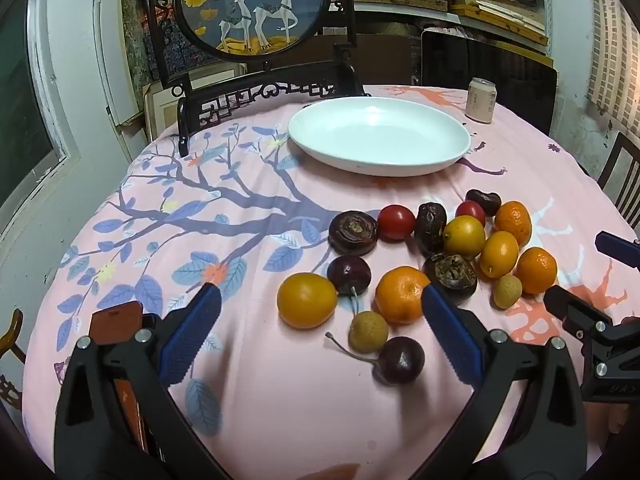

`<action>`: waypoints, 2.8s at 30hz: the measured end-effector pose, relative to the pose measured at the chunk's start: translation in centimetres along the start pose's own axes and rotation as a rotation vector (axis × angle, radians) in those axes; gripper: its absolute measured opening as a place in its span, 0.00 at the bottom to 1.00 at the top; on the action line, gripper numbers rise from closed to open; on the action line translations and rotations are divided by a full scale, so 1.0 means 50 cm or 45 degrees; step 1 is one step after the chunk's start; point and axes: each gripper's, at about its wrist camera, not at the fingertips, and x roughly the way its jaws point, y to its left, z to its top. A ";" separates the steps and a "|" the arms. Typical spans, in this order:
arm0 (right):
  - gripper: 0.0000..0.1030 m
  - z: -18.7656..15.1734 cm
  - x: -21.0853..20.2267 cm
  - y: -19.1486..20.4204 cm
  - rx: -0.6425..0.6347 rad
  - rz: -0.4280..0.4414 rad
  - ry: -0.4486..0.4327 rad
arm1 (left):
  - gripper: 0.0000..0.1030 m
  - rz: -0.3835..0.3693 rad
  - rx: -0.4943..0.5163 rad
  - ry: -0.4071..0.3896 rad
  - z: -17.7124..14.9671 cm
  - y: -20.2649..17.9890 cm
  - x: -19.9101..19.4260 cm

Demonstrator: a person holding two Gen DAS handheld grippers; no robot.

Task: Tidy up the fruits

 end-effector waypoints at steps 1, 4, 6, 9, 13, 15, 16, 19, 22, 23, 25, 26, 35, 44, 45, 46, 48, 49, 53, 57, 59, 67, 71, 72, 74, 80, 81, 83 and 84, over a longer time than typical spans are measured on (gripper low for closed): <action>0.99 0.000 0.000 -0.001 0.003 0.003 -0.001 | 0.98 -0.006 0.003 0.000 0.000 -0.002 0.001; 0.99 0.001 0.001 -0.004 0.008 0.008 0.000 | 0.98 -0.021 0.022 0.004 0.001 -0.008 -0.001; 0.99 0.001 0.001 -0.005 0.009 0.009 -0.001 | 0.98 -0.033 0.022 -0.005 -0.001 -0.006 -0.001; 0.99 -0.003 -0.001 -0.006 0.007 0.007 -0.006 | 0.98 -0.053 0.022 -0.008 0.002 -0.006 -0.001; 0.99 0.002 -0.002 -0.004 0.018 0.017 0.000 | 0.98 -0.067 0.011 -0.002 -0.004 -0.007 0.000; 0.99 0.005 -0.003 -0.004 0.016 0.017 0.003 | 0.98 -0.060 0.013 0.005 -0.005 -0.008 0.001; 0.99 0.003 -0.004 -0.006 0.018 0.017 0.003 | 0.98 -0.054 0.011 0.006 -0.005 -0.008 0.001; 0.99 0.002 0.002 -0.005 0.022 0.026 0.016 | 0.98 -0.061 -0.010 -0.009 -0.004 -0.002 -0.003; 0.99 0.003 0.001 -0.004 0.018 0.025 0.012 | 0.98 -0.055 -0.016 -0.043 -0.003 0.002 -0.009; 0.99 0.003 0.001 -0.003 0.016 0.024 0.010 | 0.98 -0.058 -0.015 -0.046 -0.003 0.002 -0.009; 0.99 0.003 0.002 -0.003 0.016 0.026 0.010 | 0.98 -0.064 -0.006 -0.043 -0.004 0.000 -0.008; 0.99 0.003 0.003 -0.003 0.017 0.026 0.011 | 0.98 -0.063 -0.001 -0.041 -0.004 0.000 -0.008; 0.99 0.004 0.000 -0.009 0.038 0.042 0.018 | 0.98 -0.033 0.006 -0.023 -0.005 0.000 -0.003; 0.99 0.004 -0.001 -0.009 0.039 0.047 0.017 | 0.98 -0.029 0.010 -0.016 -0.006 0.002 -0.001; 0.99 0.004 -0.001 -0.009 0.038 0.047 0.016 | 0.98 -0.028 0.012 -0.015 -0.006 0.002 -0.001; 0.99 0.004 -0.001 -0.009 0.038 0.048 0.016 | 0.98 -0.026 0.015 -0.015 -0.007 0.003 -0.001; 0.99 0.004 -0.002 -0.008 0.036 0.047 0.017 | 0.98 -0.023 0.017 -0.015 -0.007 0.002 -0.001; 0.99 0.004 -0.001 -0.009 0.036 0.046 0.017 | 0.98 -0.019 0.018 -0.013 -0.007 0.002 -0.001; 0.99 0.004 -0.001 -0.009 0.038 0.047 0.016 | 0.98 -0.012 0.017 -0.008 -0.008 0.002 0.001; 0.99 0.004 -0.001 -0.009 0.038 0.047 0.017 | 0.98 -0.011 0.018 -0.009 -0.008 0.002 0.001; 0.99 0.004 -0.001 -0.009 0.038 0.048 0.016 | 0.98 -0.011 0.018 -0.008 -0.008 0.002 0.001; 0.99 0.005 -0.002 -0.009 0.039 0.048 0.016 | 0.98 -0.005 0.023 -0.014 -0.008 0.005 -0.001; 0.99 0.005 -0.002 -0.009 0.039 0.047 0.016 | 0.98 0.006 0.023 -0.020 -0.008 0.004 -0.003; 0.99 0.005 -0.002 -0.009 0.039 0.047 0.016 | 0.98 0.010 0.024 -0.021 -0.008 0.003 -0.004; 0.99 0.005 -0.002 -0.009 0.039 0.048 0.016 | 0.98 0.026 0.025 -0.030 -0.008 0.002 -0.005; 0.99 0.005 -0.002 -0.008 0.040 0.047 0.016 | 0.98 0.057 0.028 -0.046 -0.008 0.002 -0.007; 0.99 0.005 -0.002 -0.008 0.040 0.047 0.017 | 0.98 0.057 0.027 -0.047 -0.009 0.002 -0.007; 0.99 0.005 -0.003 -0.008 0.040 0.048 0.017 | 0.98 0.057 0.028 -0.047 -0.009 0.002 -0.007; 0.99 0.005 -0.002 -0.008 0.040 0.048 0.016 | 0.98 0.057 0.029 -0.048 -0.009 0.002 -0.007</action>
